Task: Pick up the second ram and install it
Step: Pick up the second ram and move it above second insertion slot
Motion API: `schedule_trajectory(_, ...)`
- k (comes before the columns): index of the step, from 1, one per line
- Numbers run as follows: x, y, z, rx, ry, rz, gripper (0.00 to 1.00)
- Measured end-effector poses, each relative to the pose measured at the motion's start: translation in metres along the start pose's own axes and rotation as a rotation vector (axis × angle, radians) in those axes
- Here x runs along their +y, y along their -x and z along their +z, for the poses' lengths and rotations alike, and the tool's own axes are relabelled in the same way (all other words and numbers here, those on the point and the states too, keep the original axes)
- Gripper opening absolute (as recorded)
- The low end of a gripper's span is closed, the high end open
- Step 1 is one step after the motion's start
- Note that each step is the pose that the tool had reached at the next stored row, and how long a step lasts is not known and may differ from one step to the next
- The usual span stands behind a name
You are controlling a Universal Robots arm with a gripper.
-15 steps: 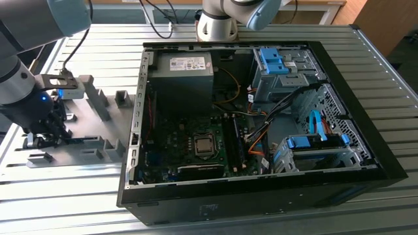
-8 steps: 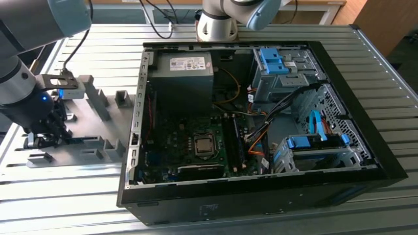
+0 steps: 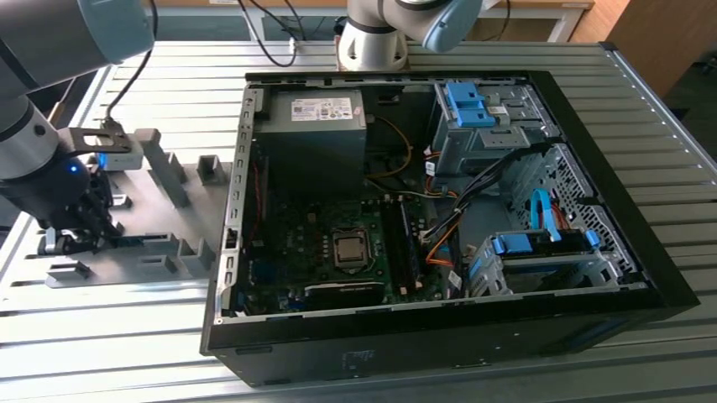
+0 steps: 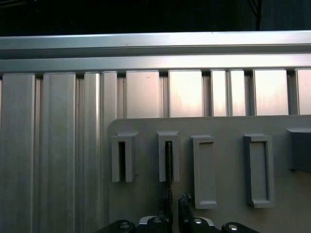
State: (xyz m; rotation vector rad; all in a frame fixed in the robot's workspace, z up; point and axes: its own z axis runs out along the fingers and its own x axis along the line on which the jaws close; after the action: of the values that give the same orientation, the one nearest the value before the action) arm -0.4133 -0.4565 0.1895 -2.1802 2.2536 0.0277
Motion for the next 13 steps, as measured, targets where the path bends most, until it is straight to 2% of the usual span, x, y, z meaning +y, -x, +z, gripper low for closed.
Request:
schedule_trajectory(12,0.0013,-0.0001,-0.0001,0.0001,-0.0005,0.0,0.22)
schedule_trajectory(13,0.0013,-0.0001,-0.0001,0.0001,-0.0005,0.0,0.15)
